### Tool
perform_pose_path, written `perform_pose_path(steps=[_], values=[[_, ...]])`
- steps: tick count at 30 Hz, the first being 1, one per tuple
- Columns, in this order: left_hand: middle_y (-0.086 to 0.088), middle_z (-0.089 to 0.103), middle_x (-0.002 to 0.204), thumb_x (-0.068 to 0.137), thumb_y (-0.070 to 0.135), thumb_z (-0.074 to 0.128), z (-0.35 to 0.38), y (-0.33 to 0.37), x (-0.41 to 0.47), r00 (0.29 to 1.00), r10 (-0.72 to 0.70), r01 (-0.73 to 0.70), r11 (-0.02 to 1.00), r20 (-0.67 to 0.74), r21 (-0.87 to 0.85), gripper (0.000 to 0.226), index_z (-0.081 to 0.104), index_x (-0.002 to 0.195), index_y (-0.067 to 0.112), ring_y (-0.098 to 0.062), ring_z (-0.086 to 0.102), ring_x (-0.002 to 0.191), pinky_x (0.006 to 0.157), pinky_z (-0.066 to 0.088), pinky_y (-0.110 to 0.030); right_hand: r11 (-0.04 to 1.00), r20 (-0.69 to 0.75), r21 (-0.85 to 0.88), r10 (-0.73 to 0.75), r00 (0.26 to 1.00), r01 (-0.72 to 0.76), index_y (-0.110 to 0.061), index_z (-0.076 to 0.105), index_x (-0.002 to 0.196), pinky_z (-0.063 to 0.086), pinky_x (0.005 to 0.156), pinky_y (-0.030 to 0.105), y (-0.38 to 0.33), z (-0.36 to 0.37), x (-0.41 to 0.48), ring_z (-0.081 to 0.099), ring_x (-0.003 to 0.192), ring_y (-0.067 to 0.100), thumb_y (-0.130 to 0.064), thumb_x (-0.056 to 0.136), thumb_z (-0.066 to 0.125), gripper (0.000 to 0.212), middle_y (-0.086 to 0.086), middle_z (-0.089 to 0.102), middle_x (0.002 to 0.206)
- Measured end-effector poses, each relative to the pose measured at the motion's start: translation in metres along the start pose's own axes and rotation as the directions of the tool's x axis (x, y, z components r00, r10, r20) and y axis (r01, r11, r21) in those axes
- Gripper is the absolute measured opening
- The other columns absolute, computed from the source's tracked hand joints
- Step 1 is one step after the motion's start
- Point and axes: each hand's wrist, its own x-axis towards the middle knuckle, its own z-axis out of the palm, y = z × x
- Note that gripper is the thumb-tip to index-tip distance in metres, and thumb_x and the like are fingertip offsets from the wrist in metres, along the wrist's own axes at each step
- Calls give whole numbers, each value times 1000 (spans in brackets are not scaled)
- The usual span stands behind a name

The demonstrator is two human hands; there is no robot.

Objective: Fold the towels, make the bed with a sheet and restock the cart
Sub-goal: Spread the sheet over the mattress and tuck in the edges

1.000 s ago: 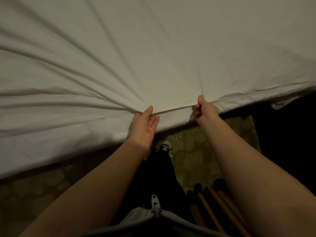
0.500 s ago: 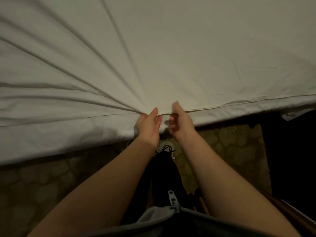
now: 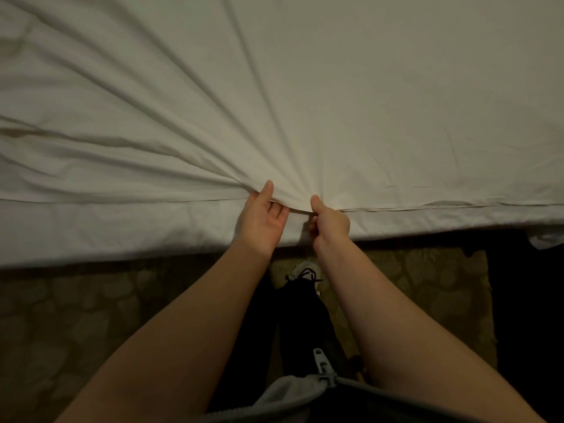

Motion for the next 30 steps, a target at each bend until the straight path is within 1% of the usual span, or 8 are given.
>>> perform_pose_path(steps=[4, 7, 14, 18, 20, 26, 28, 30], values=[[-7, 63, 97, 91, 8, 57, -15, 9, -2, 998, -39, 32, 992, -58, -120, 6, 59, 97, 8, -16, 61, 90, 91, 47, -29, 999, -27, -45, -6, 1000, 5, -9, 50, 65, 35, 45, 23, -1, -1, 0, 40, 47, 11, -20, 83, 73, 32, 1, 48, 58], [-4, 61, 95, 92, 7, 56, -26, 18, -1, 994, -38, 27, 994, -100, -106, 4, 60, 93, 9, -14, 59, 88, 95, 44, -28, 999, -36, -46, 17, 999, -18, -10, 50, 66, 34, 41, 20, -2, -1, -3, 41, 45, 8, -21, 83, 73, 31, -1, 49, 57], [-7, 61, 94, 90, -1, 53, -40, 34, -4, 997, -55, 52, 997, -46, -53, 9, 57, 88, 8, -19, 61, 88, 88, 48, -31, 999, -108, -23, 24, 994, -26, -11, 53, 70, 33, 37, 15, 1, 6, -7, 42, 47, 6, -22, 83, 74, 27, -2, 52, 61], [-7, 62, 96, 89, 0, 57, -48, 44, -2, 997, -26, 23, 999, -72, -41, 15, 55, 101, 10, -18, 61, 87, 77, 53, -28, 1000, -149, 6, 12, 989, -11, -11, 53, 71, 34, 37, 15, 4, 12, -14, 42, 47, 5, -22, 84, 73, 26, -2, 53, 61], [-7, 61, 97, 89, -1, 58, -51, 49, 1, 997, -22, 18, 999, -80, -50, 26, 52, 111, 12, -17, 61, 87, 76, 53, -26, 1000, -178, 25, 5, 984, -1, -11, 54, 73, 35, 37, 15, 4, 14, -17, 43, 47, 5, -20, 84, 73, 24, -2, 53, 62], [-4, 63, 96, 88, 2, 60, -57, 68, 3, 997, -55, 51, 996, -59, -69, 38, 52, 124, 12, -15, 61, 87, 73, 53, -24, 998, -209, 68, 8, 978, 6, -11, 54, 73, 37, 44, 18, 4, 18, -19, 43, 49, 6, -17, 83, 74, 23, -1, 53, 63], [-4, 63, 95, 88, 4, 60, -59, 76, 4, 995, -85, 80, 992, -53, -96, 31, 56, 118, 10, -15, 61, 87, 79, 52, -26, 998, -218, 64, 6, 976, 8, -10, 53, 73, 37, 45, 19, 4, 18, -18, 43, 49, 6, -17, 83, 73, 24, -1, 54, 64], [-4, 63, 94, 89, 5, 59, -63, 84, 4, 991, -121, 115, 989, -57, -97, 14, 59, 103, 9, -15, 60, 86, 86, 49, -28, 998, -227, 54, 1, 974, 11, -10, 53, 73, 37, 46, 19, 4, 18, -17, 44, 51, 6, -17, 83, 73, 24, -1, 54, 65]])
